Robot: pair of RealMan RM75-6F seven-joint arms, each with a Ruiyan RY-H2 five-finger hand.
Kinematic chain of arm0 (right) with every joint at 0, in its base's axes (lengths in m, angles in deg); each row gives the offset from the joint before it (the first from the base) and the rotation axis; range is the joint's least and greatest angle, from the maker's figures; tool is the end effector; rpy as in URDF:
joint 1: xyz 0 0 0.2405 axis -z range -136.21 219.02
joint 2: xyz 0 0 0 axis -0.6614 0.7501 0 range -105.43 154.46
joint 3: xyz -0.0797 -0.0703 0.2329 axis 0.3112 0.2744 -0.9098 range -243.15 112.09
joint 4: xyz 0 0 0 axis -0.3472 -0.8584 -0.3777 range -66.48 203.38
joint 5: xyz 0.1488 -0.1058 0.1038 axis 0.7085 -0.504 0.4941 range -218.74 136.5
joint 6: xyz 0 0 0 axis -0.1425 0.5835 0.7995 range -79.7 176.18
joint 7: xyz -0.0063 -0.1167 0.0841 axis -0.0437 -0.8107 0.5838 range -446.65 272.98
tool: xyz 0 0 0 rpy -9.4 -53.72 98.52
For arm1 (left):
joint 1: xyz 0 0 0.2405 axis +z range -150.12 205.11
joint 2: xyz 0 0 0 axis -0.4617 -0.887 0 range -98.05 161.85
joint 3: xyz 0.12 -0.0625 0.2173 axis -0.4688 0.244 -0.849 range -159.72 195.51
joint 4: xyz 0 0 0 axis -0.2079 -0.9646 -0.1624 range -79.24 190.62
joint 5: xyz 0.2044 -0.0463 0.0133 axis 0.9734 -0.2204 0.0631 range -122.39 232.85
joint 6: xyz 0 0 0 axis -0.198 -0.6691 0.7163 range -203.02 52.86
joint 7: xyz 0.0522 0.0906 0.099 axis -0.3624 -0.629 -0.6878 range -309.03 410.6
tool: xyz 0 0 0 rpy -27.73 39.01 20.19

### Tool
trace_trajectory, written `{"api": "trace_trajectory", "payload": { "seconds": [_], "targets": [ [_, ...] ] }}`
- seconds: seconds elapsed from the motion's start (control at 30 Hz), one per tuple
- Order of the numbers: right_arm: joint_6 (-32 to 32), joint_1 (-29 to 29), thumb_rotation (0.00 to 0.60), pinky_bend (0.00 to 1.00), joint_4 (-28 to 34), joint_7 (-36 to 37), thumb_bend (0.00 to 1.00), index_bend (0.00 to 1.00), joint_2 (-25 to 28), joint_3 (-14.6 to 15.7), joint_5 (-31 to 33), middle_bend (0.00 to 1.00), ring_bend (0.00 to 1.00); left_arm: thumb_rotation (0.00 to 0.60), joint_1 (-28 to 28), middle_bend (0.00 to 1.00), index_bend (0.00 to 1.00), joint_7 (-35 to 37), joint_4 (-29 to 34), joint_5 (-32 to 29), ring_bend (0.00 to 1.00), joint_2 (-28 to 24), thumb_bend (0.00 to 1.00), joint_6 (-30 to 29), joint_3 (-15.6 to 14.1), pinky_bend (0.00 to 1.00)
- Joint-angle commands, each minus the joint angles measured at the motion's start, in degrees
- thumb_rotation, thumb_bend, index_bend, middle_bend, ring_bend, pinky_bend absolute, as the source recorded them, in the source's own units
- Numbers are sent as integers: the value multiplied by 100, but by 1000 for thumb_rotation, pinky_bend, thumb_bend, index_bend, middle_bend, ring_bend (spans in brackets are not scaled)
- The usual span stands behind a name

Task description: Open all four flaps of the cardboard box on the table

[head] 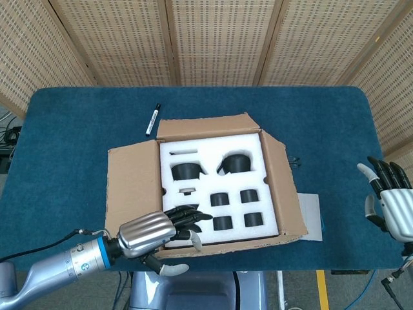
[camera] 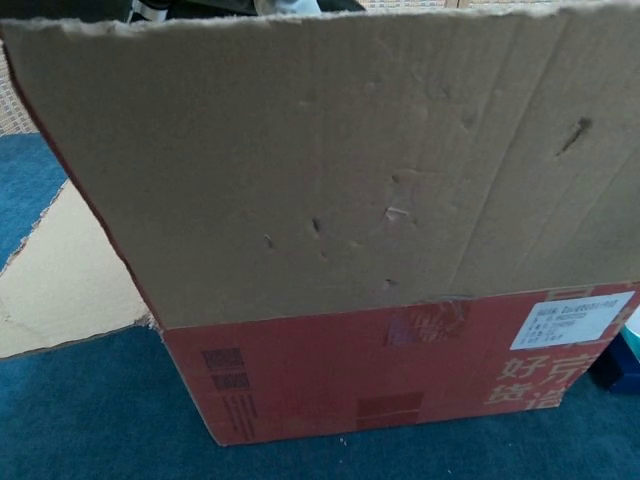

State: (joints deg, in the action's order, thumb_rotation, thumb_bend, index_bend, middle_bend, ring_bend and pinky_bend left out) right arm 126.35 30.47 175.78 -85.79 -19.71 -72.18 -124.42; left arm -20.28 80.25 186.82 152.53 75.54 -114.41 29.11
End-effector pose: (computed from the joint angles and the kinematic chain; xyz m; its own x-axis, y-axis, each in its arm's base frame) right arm -0.2576 -0.2189 0.2334 0.4512 -0.0089 0.8924 -0.8894 -0.0871 0.4488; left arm -0.0204 0.2223 0.1199 0.3411 0.6467 0.6823 0.7205 -0.6460 0.2521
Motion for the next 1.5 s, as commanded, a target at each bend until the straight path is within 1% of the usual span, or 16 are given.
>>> {"api": "trace_trajectory", "payload": {
  "seconds": [0.03,0.3,0.43,0.5,0.7,0.77,0.9,1.07,1.17,1.3,1.5],
  "targets": [
    [-6,-6,600,0,12,-10,775,99,9,-7,11,31,0,102,-77,0,339,20,24,83,0,0,316,68,-63,0],
    [-1,5,600,0,25,-21,775,99,10,-1,14,32,0,101,-174,0,339,-152,-55,106,0,-1,313,159,-216,0],
    [6,1,600,0,19,-21,775,99,-2,-7,8,32,0,101,-319,0,339,-116,-45,27,0,17,311,408,-311,0],
    [4,1,600,0,32,-35,775,99,2,-6,12,32,0,101,-327,0,339,-170,-65,18,0,34,311,378,-327,0],
    [-18,1,600,0,19,-20,775,99,5,0,25,31,0,98,-122,0,339,-644,-222,-139,0,-32,311,-15,-326,0],
    [2,20,600,0,5,-10,775,99,-15,20,-6,32,0,96,46,0,339,-1039,-370,-231,0,-51,313,-236,-349,0],
    [16,34,600,0,-54,-23,775,99,-82,35,-5,32,0,98,497,0,316,-2028,-565,-521,0,73,314,-821,-433,0],
    [-54,4,600,0,-141,-84,775,99,-168,-5,180,32,0,103,1132,0,293,-2974,-730,-784,0,293,313,-1780,-532,0],
    [-60,4,600,0,-201,-97,775,99,-228,-16,245,32,0,119,1532,0,278,-3463,-874,-846,0,411,311,-2369,-615,0],
    [8,36,600,0,-283,-186,775,99,-310,-20,286,31,0,126,2012,0,267,-3758,-1130,-878,0,593,307,-3076,-705,0],
    [110,90,600,0,-319,-335,775,99,-419,-18,330,31,0,142,2658,0,259,-3729,-1625,-923,0,866,306,-3982,-811,0]
  ]
}}
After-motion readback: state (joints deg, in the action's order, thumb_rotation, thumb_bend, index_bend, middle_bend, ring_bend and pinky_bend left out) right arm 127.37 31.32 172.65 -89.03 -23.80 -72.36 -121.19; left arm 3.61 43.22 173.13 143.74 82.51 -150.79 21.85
